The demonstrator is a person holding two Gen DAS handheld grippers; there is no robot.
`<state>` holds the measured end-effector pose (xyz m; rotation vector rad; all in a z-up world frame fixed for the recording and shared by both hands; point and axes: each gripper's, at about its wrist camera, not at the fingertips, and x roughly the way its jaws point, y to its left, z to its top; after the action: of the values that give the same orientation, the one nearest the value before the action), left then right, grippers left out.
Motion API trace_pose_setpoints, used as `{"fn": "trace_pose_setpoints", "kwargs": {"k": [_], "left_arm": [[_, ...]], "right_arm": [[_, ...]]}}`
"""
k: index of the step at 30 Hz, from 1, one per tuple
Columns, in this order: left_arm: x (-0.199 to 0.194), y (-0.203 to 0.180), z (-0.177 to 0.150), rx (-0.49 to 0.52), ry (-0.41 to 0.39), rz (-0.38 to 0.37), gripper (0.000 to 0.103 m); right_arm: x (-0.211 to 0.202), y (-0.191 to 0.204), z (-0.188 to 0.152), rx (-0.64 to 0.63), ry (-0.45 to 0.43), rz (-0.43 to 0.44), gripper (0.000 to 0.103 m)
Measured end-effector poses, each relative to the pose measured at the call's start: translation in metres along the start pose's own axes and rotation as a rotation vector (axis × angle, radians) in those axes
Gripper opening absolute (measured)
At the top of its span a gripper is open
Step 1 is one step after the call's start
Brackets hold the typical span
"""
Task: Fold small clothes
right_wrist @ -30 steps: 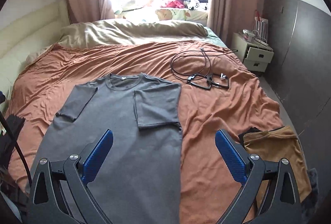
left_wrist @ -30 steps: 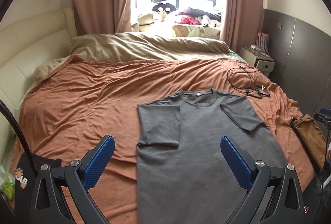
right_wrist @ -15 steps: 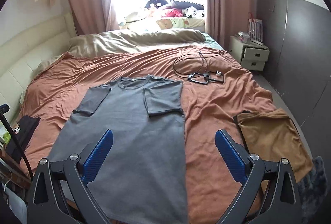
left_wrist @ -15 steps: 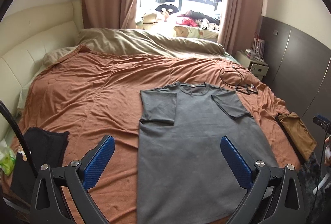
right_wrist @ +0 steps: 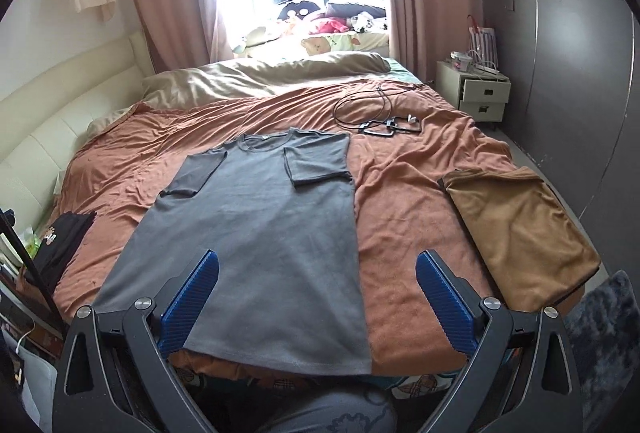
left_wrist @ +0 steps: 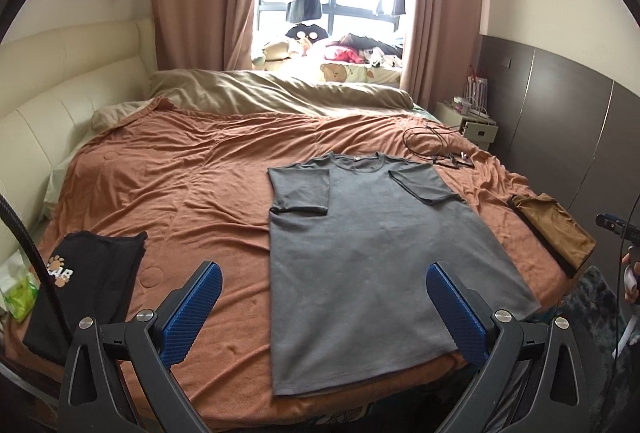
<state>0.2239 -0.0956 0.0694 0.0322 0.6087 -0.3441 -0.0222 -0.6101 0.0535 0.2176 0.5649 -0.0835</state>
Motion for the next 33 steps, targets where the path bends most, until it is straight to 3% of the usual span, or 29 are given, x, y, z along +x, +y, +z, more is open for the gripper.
{"fn": "trace_pose_setpoints", "kwargs": {"k": [17, 21, 29, 33], "left_arm": [[-0.030, 0.023, -0.076, -0.048, 0.002, -0.006, 0.103], [-0.013, 0.029, -0.096, -0.083, 0.044, -0.010, 0.102], [0.037, 0.052, -0.129, -0.170, 0.126, -0.032, 0.089], [0.066, 0.062, -0.142, -0.227, 0.173, -0.038, 0.082]], "right_arm": [[-0.025, -0.023, -0.072, 0.085, 0.019, 0.020, 0.099], [-0.015, -0.036, -0.088, 0.155, 0.037, 0.039, 0.099], [0.023, -0.056, -0.117, 0.277, 0.075, 0.121, 0.099], [0.053, -0.070, -0.125, 0.342, 0.126, 0.143, 0.083]]}}
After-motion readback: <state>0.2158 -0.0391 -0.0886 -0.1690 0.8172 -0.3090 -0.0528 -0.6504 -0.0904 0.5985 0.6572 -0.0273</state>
